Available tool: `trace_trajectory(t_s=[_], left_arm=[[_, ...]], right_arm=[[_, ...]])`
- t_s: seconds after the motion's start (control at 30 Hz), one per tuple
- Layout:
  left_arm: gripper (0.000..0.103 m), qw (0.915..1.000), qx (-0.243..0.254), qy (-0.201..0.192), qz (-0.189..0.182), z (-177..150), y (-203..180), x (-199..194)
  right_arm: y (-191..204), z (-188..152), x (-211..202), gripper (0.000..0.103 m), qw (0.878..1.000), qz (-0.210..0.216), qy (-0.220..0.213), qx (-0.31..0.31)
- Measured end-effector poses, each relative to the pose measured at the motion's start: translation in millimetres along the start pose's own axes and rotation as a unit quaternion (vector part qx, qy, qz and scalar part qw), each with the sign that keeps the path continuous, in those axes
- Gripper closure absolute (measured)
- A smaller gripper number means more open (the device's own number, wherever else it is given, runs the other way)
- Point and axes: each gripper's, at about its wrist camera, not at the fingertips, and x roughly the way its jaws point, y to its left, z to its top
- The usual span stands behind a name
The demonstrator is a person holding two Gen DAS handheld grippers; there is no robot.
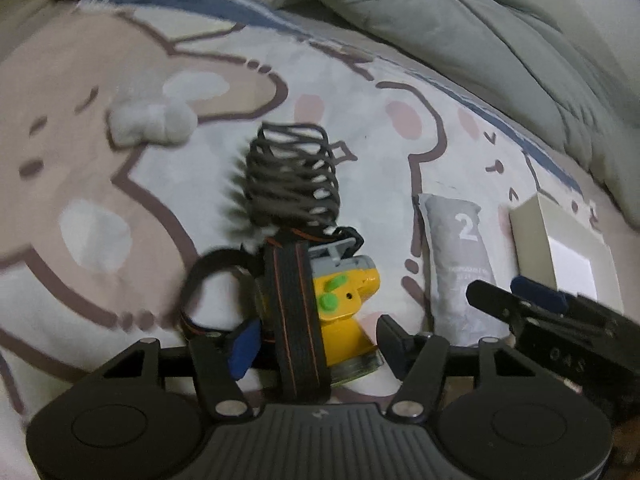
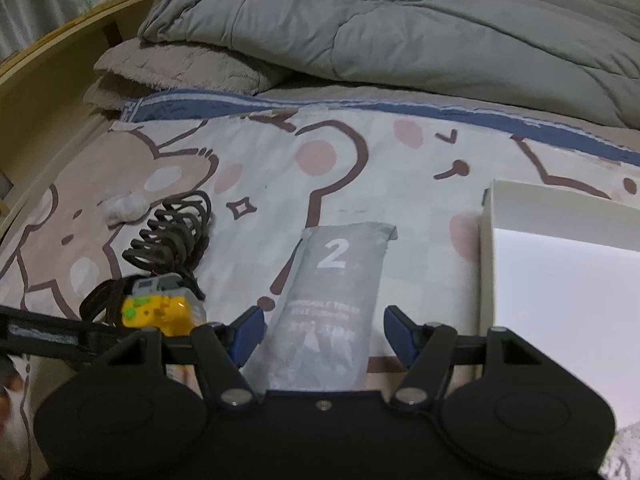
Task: Organize objects
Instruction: 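Grasp the gray printed bag with the right tool while the left tool grasps the yellow headlamp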
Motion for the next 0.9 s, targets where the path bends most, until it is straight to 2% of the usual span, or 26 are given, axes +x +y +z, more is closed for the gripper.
trace_trajectory(t_s=[0.07, 0.17, 0.27, 0.37, 0.57, 0.67, 0.77, 0.9], left_arm=[[0.038, 0.9998, 0.014, -0.008, 0.013, 3, 8, -6], [0.039, 0.9998, -0.019, 0.001, -0.008, 5, 23, -8], [0.04, 0.9995, -0.029, -0.001, -0.011, 6, 20, -12], [0.04, 0.9983, -0.044, -0.012, -0.037, 8, 15, -24], [0.042, 0.9923, -0.064, -0.04, -0.098, 6, -1, -51], [0.044, 0.9901, -0.069, -0.03, -0.118, 1, -10, -47], [0.045, 0.99, -0.087, -0.013, -0.11, -4, -12, -29], [0.045, 0.995, -0.081, -0.013, -0.058, -7, -14, -16]], right_arm=[[2, 0, 4, 0.036, 1.0, 0.003, 0.004, -0.004], [5, -1, 10, 0.034, 1.0, 0.005, 0.01, -0.01], [9, -4, 15, 0.029, 1.0, -0.005, 0.014, -0.021], [11, -7, 19, 0.026, 0.999, -0.017, 0.02, -0.027], [12, -10, 19, 0.027, 0.999, -0.019, 0.024, -0.039], [12, -10, 18, 0.03, 0.999, -0.014, 0.02, -0.036], [12, -12, 19, 0.029, 0.999, -0.014, 0.012, -0.037], [12, -17, 27, 0.021, 0.999, -0.032, 0.009, -0.032]])
